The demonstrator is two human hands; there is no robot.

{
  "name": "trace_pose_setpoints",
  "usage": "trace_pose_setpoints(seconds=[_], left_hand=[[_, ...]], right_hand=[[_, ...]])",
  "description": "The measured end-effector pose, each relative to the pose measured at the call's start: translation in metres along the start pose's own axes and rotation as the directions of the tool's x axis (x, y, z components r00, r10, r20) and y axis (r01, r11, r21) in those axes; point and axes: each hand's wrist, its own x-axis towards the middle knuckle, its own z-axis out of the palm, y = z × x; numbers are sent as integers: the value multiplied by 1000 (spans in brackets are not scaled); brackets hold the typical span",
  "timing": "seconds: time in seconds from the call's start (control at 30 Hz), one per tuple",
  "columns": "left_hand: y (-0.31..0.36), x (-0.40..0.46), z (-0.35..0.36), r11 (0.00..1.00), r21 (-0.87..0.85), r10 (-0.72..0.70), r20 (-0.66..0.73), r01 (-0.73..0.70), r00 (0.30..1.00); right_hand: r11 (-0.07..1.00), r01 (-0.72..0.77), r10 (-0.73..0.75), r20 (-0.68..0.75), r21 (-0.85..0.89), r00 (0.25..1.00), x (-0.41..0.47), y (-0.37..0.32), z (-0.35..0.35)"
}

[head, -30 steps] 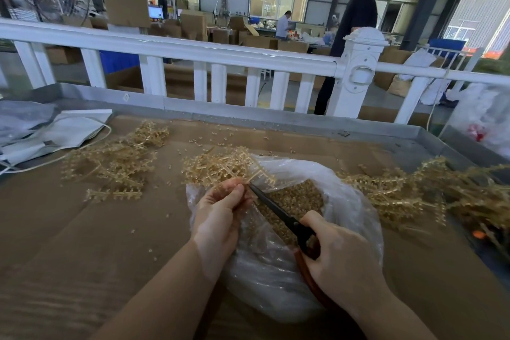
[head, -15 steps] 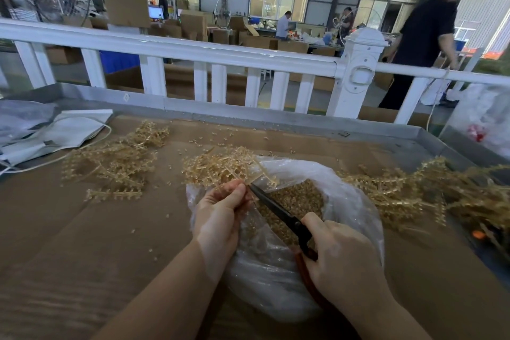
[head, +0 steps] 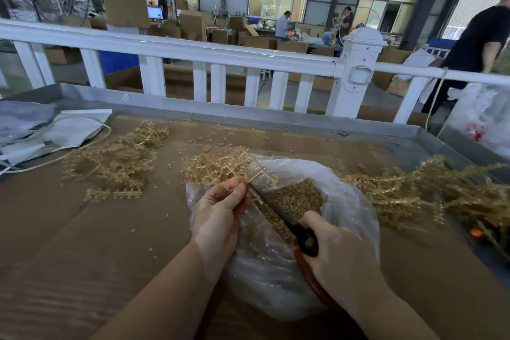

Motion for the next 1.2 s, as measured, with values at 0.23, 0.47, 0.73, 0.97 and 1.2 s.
trace_pose_setpoints(seconds=[0.23, 0.47, 0.73, 0.97, 1.2], left_hand=[[0, 1, 0, 1000, 14, 3, 0, -3, 1000], [-2, 2, -1, 999, 24, 26, 2, -26, 1000], [0, 2, -3, 1000, -3, 25, 46, -24, 999], [-1, 3, -3, 1000, -11, 8, 27, -8, 1000], [-1, 2, -2, 1000, -10, 17, 18, -16, 1000]], right_hand=[[1000, -10, 10, 31, 4, 999, 1, -1, -2], [993, -1, 3, 18, -114, 1000, 5, -2, -4], [977, -109, 86, 132, 182, 988, 9, 1, -9], [994, -43, 37, 64, 100, 997, 3, -2, -14], [1000, -17, 18, 43, -12, 999, 1, -4, -14]])
